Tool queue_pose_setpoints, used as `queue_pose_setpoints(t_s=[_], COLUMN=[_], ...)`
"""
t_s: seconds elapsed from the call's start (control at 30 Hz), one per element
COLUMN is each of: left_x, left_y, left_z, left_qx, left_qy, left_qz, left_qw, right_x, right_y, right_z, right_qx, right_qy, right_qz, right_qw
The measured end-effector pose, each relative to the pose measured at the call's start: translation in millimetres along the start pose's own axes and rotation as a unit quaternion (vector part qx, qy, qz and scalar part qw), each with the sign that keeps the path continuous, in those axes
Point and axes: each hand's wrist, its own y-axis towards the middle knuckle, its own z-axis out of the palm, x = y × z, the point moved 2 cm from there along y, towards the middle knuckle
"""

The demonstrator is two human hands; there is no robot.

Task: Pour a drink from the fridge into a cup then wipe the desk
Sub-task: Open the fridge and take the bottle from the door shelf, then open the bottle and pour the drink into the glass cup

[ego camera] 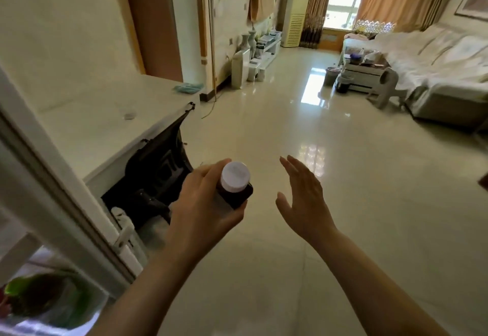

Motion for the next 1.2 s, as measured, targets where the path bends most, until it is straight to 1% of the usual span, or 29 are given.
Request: queue_pose_setpoints(t_s=[0.1,0.2,0.33,0.43,0.53,0.7,0.8,0.93,1.07,1.2], left_x=[18.9,47.0,91.7,125.4,159.1,213.9,239.6,281.8,331.4,369.6], left_y=[24.4,51.3,97.0,133.2,170.4,224.7,243.1,266.1,290.3,323.8], left_z=[38.3,74.9,123.2,152.2,169.7,185.0,185.2,182.8,181.8,174.3], left_qx=[0.011,0.027,0.056,0.041,0.026,0.031,0.005,-0.026,-0.06,-0.101], left_qy=[-0.003,-0.007,0.001,0.026,0.035,0.048,0.062,0.096,0.139,0.198], left_qz=[-0.007,-0.033,-0.041,-0.046,-0.069,-0.106,-0.142,-0.178,-0.22,-0.251], left_qw=[1.0,0.999,0.998,0.998,0.997,0.993,0.988,0.979,0.964,0.942], right_x=[-29.0,-53.2,-86.7,-108.7,-123.6,-148.3,-150.7,-143.0,-135.2,-113.1], right_y=[19.9,47.9,104.8,154.5,198.3,275.2,316.0,372.6,437.5,508.7], right_z=[8.9,23.0,50.2,73.4,96.0,138.2,169.3,219.9,277.9,328.1], right_qx=[0.016,0.039,0.061,0.078,0.103,0.14,0.176,0.236,0.268,0.301], right_qy=[-0.018,-0.026,-0.02,-0.009,0.02,0.009,0.008,0.022,0.051,0.082], right_qz=[-0.009,-0.013,-0.022,-0.022,-0.011,-0.048,-0.065,-0.118,-0.179,-0.248], right_qw=[1.0,0.999,0.998,0.997,0.994,0.989,0.982,0.964,0.945,0.917])
